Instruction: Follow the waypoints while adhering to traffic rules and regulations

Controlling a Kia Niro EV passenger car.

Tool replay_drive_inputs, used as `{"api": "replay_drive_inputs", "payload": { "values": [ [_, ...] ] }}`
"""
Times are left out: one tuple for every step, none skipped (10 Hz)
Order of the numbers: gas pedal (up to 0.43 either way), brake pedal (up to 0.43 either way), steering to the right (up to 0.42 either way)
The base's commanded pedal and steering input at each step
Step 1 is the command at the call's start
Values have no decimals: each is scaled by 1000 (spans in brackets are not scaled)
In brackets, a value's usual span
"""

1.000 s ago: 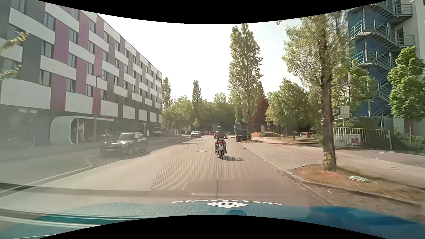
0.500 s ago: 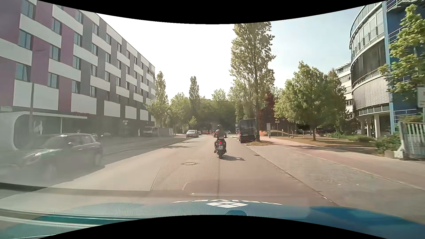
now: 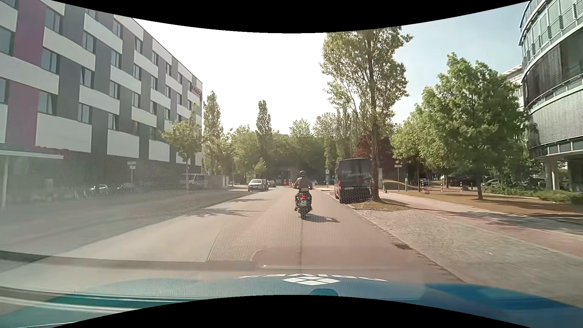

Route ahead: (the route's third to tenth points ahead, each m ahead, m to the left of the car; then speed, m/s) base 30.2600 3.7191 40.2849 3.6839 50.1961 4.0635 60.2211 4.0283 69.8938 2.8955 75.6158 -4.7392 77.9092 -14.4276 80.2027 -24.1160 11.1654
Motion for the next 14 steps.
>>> {"api": "replay_drive_inputs", "payload": {
  "values": [
    [0,189,0],
    [0,207,0],
    [0,207,0],
    [0,201,0],
    [0,201,0],
    [0,207,0],
    [0,201,2],
    [0,189,3],
    [0,183,2],
    [0,177,4],
    [0,177,7],
    [0,177,6],
    [0,177,6],
    [0,177,6]
  ]
}}
